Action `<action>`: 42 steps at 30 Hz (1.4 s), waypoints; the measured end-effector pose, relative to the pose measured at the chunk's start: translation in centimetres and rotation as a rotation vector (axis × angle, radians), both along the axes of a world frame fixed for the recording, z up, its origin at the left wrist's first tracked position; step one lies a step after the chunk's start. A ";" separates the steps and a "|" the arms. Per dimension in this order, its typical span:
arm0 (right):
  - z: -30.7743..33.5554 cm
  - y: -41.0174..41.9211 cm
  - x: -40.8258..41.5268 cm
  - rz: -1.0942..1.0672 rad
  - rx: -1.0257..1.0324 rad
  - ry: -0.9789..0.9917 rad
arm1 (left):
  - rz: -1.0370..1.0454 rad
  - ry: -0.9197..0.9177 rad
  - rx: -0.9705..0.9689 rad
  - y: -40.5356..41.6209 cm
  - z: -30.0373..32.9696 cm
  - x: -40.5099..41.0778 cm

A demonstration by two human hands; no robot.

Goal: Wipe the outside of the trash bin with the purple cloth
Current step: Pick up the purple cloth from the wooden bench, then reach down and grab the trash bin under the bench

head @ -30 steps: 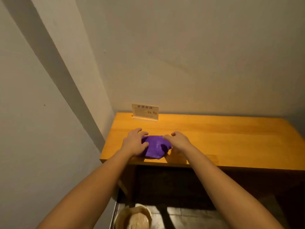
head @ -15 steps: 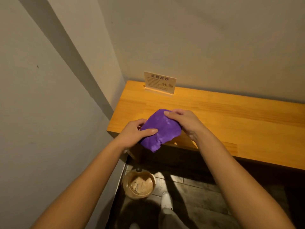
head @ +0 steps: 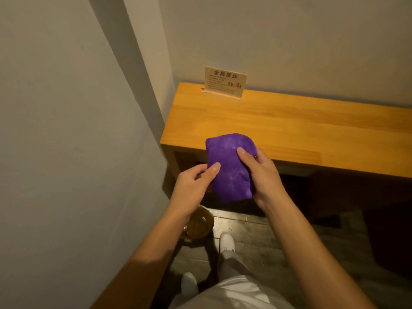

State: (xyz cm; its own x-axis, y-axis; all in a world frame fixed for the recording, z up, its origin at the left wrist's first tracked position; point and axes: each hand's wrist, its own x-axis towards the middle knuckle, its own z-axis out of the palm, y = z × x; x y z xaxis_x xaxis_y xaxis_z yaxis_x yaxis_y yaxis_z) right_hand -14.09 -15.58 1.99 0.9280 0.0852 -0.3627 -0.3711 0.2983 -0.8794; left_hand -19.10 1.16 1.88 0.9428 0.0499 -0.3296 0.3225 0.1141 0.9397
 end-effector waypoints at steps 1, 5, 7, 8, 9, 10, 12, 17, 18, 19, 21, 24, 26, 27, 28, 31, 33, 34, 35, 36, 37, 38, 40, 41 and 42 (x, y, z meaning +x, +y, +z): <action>-0.2 0.2 -1.3 0.020 -0.020 0.002 | -0.005 0.016 0.000 0.8 -0.3 -1.0; -0.6 2.0 -6.7 0.142 -0.118 -0.041 | -0.052 0.040 -0.121 3.6 -1.2 -4.5; -0.8 3.1 -8.9 0.116 -0.216 -0.081 | -0.084 0.064 -0.191 4.3 -1.6 -6.1; -0.8 3.5 -9.8 0.087 -0.310 -0.101 | -0.059 0.079 -0.206 4.4 -1.9 -6.8; -0.9 3.8 -10.8 0.059 -0.429 -0.125 | -0.015 0.096 -0.199 4.5 -2.2 -7.6; -1.1 3.9 -11.6 0.047 -0.533 -0.153 | 0.033 0.108 -0.168 4.5 -2.6 -8.2; -1.5 4.0 -13.3 0.117 -0.612 -0.222 | 0.104 0.093 -0.089 4.3 -3.2 -9.4; -3.9 4.6 -16.7 0.469 -0.891 -0.350 | 0.108 0.130 0.014 2.8 -4.6 -10.8; -4.5 4.4 -17.0 0.435 -0.898 -0.316 | 0.092 0.147 0.018 2.5 -4.9 -11.1; -5.0 4.0 -17.2 0.395 -0.906 -0.278 | 0.070 0.161 0.018 2.2 -5.2 -11.3; -5.9 2.5 -17.3 0.335 -0.918 -0.220 | 0.007 0.194 0.029 1.5 -5.7 -11.3; -7.6 -0.3 -17.3 0.259 -0.819 -0.106 | -0.042 0.205 0.107 0.6 -6.6 -10.6; -9.7 -3.0 -17.3 0.189 -0.764 -0.037 | 0.079 0.261 0.099 -0.6 -8.3 -9.8; -11.0 -4.6 -17.2 0.143 -0.729 0.002 | 0.160 0.299 0.085 -1.3 -9.4 -9.4; -12.1 -6.1 -17.1 0.091 -0.687 0.045 | 0.217 0.318 0.097 -1.8 -10.8 -9.2; -16.2 -9.4 -16.8 0.006 -0.583 0.163 | 0.146 0.304 0.357 -3.0 -15.5 -9.1; -18.8 -10.5 -16.5 -0.032 -0.549 0.206 | 0.033 0.326 0.542 -3.3 -19.2 -9.1; -20.6 -11.0 -16.4 -0.042 -0.517 0.243 | -0.030 0.350 0.632 -3.5 -21.5 -9.3; -22.6 -11.3 -16.1 -0.046 -0.481 0.281 | -0.088 0.379 0.716 -3.7 -23.8 -9.3; -24.3 -11.4 -16.0 -0.049 -0.447 0.319 | -0.133 0.414 0.780 -3.7 -26.1 -9.6; -26.2 -11.5 -15.8 -0.054 -0.422 0.357 | -0.168 0.456 0.823 -3.5 -28.4 -10.0; -28.3 -11.5 -15.6 -0.068 -0.391 0.381 | -0.208 0.497 0.860 -3.2 -31.1 -10.2; -33.3 -11.4 -14.8 -0.092 -0.333 0.377 | -0.315 0.524 0.894 -2.2 -37.0 -9.9; -36.0 -11.1 -14.3 -0.101 -0.327 0.384 | -0.361 0.517 0.881 -1.9 -39.8 -9.5; -38.7 -10.8 -13.9 -0.129 -0.327 0.404 | -0.406 0.497 0.872 -1.7 -42.5 -9.1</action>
